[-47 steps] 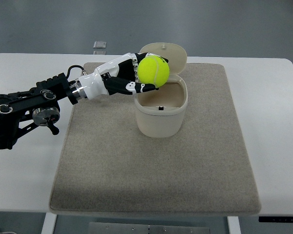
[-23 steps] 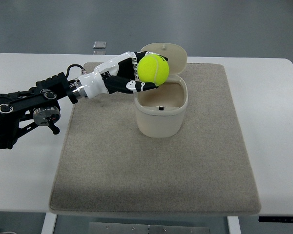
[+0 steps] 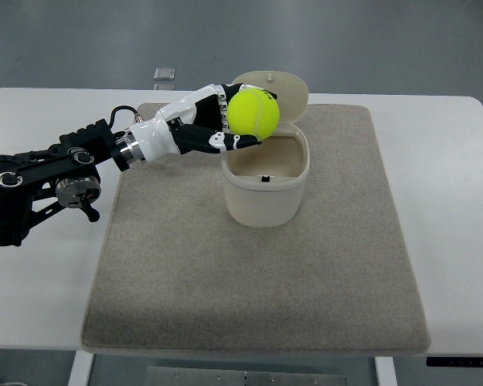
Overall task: Put tennis ball into box with left hand
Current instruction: 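Open the left hand's fingers to drop the ball into the bin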
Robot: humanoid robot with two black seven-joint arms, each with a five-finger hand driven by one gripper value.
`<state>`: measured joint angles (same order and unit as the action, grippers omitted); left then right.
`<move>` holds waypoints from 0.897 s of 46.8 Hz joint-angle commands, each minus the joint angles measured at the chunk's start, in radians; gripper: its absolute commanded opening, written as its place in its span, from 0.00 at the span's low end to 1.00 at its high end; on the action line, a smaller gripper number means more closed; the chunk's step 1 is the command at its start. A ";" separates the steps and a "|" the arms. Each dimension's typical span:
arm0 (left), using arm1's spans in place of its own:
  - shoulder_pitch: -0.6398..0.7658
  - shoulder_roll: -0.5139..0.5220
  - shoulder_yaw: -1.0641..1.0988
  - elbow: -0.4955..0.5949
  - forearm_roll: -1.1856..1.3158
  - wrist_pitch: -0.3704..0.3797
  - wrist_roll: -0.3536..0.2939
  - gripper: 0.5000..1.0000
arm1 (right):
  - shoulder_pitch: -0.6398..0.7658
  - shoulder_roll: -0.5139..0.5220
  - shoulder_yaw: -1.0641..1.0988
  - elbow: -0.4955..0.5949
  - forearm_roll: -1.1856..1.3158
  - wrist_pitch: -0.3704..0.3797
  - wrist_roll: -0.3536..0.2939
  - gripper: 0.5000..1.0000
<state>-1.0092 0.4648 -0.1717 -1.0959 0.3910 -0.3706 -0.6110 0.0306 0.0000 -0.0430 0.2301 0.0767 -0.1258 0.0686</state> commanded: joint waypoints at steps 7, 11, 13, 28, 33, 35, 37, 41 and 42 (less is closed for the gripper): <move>0.001 0.000 -0.002 -0.001 -0.021 0.001 0.000 0.40 | 0.000 0.000 0.000 0.000 0.000 0.000 0.000 0.80; 0.001 0.000 0.000 0.001 -0.056 0.001 0.000 0.49 | 0.000 0.000 0.000 0.000 0.000 0.000 0.000 0.80; 0.000 0.000 0.000 0.001 -0.064 0.001 0.000 0.54 | 0.000 0.000 0.000 0.000 0.000 0.000 0.000 0.80; 0.001 -0.002 0.000 0.001 -0.067 0.002 0.000 0.66 | 0.000 0.000 0.000 0.000 0.000 0.000 0.000 0.81; 0.001 -0.002 0.000 0.001 -0.070 0.013 0.000 0.71 | 0.000 0.000 0.000 0.000 0.000 0.000 0.000 0.80; 0.001 -0.003 0.000 0.001 -0.070 0.016 0.000 0.74 | 0.000 0.000 0.000 0.000 0.000 0.000 0.000 0.80; 0.001 -0.003 0.000 0.001 -0.070 0.016 0.000 0.74 | 0.000 0.000 0.000 0.000 0.000 0.000 -0.001 0.81; 0.001 -0.003 0.000 -0.001 -0.070 0.016 0.000 0.74 | 0.000 0.000 0.000 0.000 0.000 0.000 -0.001 0.80; 0.001 -0.003 0.000 -0.001 -0.070 0.016 0.000 0.74 | 0.000 0.000 0.000 0.000 0.000 0.000 0.000 0.81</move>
<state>-1.0076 0.4619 -0.1718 -1.0952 0.3205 -0.3543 -0.6109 0.0306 0.0000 -0.0430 0.2301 0.0767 -0.1258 0.0689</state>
